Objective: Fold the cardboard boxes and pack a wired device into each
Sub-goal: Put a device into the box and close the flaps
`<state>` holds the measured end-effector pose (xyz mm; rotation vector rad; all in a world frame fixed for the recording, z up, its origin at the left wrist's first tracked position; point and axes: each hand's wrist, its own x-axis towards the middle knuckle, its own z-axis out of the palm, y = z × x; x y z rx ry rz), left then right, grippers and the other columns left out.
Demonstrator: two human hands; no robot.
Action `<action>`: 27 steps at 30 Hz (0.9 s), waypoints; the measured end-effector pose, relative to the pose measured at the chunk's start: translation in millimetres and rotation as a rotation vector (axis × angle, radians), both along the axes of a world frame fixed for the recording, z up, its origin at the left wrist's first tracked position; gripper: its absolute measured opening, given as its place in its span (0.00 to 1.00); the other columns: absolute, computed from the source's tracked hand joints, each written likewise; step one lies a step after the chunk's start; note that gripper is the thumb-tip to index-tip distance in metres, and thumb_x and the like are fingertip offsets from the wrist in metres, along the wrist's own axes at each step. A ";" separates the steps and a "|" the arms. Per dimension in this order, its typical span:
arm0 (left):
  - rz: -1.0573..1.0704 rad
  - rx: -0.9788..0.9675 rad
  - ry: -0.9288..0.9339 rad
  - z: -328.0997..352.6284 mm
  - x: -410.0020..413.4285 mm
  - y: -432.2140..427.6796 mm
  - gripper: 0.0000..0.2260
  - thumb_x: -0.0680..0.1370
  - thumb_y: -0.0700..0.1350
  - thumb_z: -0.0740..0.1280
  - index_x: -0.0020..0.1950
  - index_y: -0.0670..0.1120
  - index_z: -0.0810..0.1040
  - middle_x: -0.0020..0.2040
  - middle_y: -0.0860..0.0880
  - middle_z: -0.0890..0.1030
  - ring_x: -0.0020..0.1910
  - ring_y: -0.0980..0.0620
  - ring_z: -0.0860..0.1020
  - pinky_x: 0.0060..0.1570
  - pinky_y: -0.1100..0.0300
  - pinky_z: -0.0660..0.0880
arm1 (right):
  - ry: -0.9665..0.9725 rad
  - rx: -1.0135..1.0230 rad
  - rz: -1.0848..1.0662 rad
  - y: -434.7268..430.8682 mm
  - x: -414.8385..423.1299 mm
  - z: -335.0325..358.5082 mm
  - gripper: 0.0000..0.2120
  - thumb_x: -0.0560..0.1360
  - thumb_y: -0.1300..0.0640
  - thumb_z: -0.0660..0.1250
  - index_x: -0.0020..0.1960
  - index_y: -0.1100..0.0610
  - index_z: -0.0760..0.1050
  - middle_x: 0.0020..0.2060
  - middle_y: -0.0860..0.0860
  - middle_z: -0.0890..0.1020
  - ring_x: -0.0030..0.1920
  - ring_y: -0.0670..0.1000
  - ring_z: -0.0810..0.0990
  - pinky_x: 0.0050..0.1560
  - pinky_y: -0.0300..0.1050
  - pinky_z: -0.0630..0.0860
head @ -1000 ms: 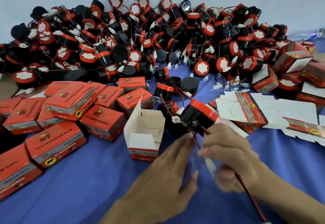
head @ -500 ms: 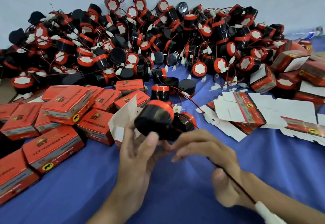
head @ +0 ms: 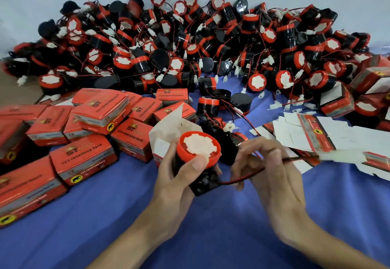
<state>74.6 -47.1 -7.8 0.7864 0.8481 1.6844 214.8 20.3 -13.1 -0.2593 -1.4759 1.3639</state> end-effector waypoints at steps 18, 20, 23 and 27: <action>-0.161 0.028 0.730 -11.1 2.2 -3.6 0.20 0.64 0.51 0.77 0.50 0.56 0.72 0.52 0.55 0.79 0.50 0.51 0.81 0.47 0.55 0.81 | -0.409 -0.066 -0.191 4.6 -1.0 5.6 0.08 0.71 0.62 0.69 0.35 0.53 0.80 0.35 0.51 0.77 0.46 0.42 0.82 0.44 0.34 0.76; -0.160 0.018 0.739 -12.1 3.5 -3.5 0.22 0.64 0.50 0.78 0.52 0.55 0.71 0.54 0.53 0.79 0.51 0.47 0.82 0.48 0.50 0.81 | -0.421 -0.059 -0.220 8.6 1.1 5.3 0.09 0.71 0.65 0.70 0.36 0.53 0.80 0.33 0.49 0.79 0.37 0.41 0.80 0.38 0.31 0.73; -0.124 0.026 0.808 -13.1 5.1 -2.7 0.25 0.64 0.53 0.78 0.55 0.51 0.69 0.50 0.55 0.77 0.47 0.53 0.79 0.44 0.58 0.78 | -0.380 0.020 -0.215 8.8 2.1 6.6 0.08 0.72 0.68 0.70 0.37 0.57 0.79 0.39 0.44 0.84 0.38 0.40 0.81 0.38 0.29 0.74; -0.145 -0.009 0.751 -13.6 8.5 -2.3 0.26 0.66 0.46 0.78 0.54 0.55 0.64 0.48 0.54 0.75 0.43 0.52 0.78 0.41 0.57 0.79 | -0.398 0.183 -0.198 1.7 5.9 6.2 0.09 0.73 0.52 0.67 0.53 0.46 0.76 0.43 0.45 0.82 0.48 0.48 0.82 0.49 0.36 0.77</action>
